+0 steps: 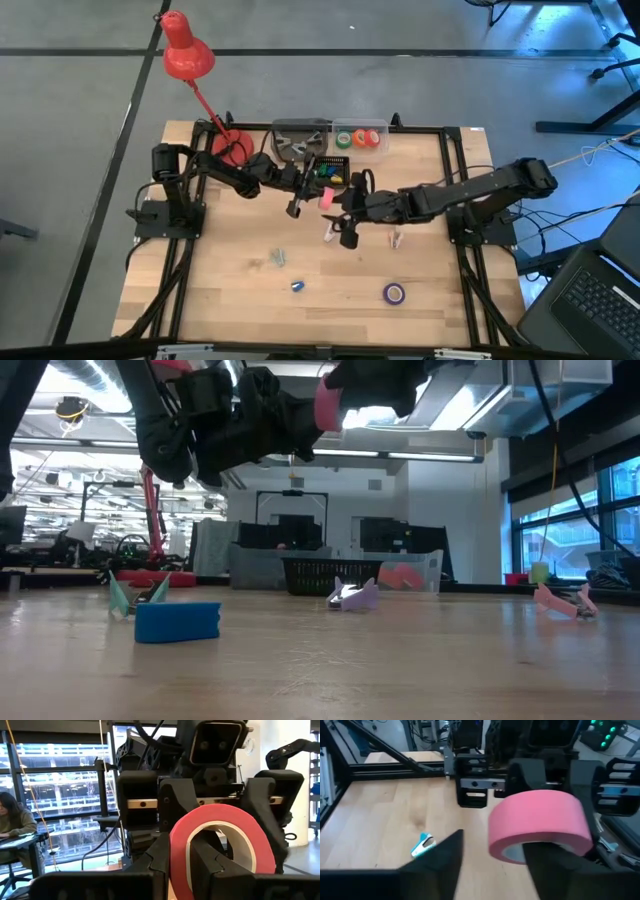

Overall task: Pick and place Stapler, Stapler remover, tape
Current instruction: Put the pink tape into the transparent bin

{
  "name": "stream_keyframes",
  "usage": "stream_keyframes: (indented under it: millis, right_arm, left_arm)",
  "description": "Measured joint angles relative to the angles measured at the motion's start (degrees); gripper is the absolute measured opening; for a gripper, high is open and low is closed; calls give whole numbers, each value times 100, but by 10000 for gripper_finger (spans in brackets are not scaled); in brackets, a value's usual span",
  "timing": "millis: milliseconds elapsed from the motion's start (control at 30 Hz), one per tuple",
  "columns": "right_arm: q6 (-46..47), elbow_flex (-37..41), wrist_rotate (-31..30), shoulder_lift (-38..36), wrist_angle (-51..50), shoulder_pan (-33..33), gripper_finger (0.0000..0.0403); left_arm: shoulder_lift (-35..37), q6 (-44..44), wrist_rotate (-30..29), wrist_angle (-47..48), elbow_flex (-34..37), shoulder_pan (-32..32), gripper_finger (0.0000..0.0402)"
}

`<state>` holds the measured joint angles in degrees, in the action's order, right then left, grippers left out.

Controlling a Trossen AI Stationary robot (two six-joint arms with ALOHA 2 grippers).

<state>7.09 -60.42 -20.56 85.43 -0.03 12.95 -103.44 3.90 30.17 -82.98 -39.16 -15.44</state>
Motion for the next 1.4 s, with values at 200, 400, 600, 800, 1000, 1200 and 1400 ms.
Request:
stream_keyframes:
  millis: [200, 400, 600, 800, 1000, 1200, 1400]
  right_arm:
    - [77, 0, 15, 2, 12, -83, 33]
    - [147, -4, -336, 7, -75, -79, 33]
    - [321, -440, -1237, -38, -1740, -71, 33]
    - [1460, -1164, -3014, -111, -4587, -187, 32]
    - [1421, -1340, -1874, -115, -5321, -1381, 32]
    - [149, -1340, 330, 66, -4548, -3046, 32]
    - [-309, -1355, 1584, 515, -3983, -4102, 32]
  left_arm:
    - [7, -61, 11, -4, -5, -2, 33]
    - [4, -15, 40, 47, -17, -7, 33]
    - [-7, 481, -523, 326, 11, 22, 107]
    - [-11, 431, -907, 731, 4, 22, 221]
    - [-13, 407, -890, 663, -162, 84, 268]
    - [-11, 418, -799, 651, -330, 243, 269]
    - [-11, 433, -796, 654, -463, 339, 271]
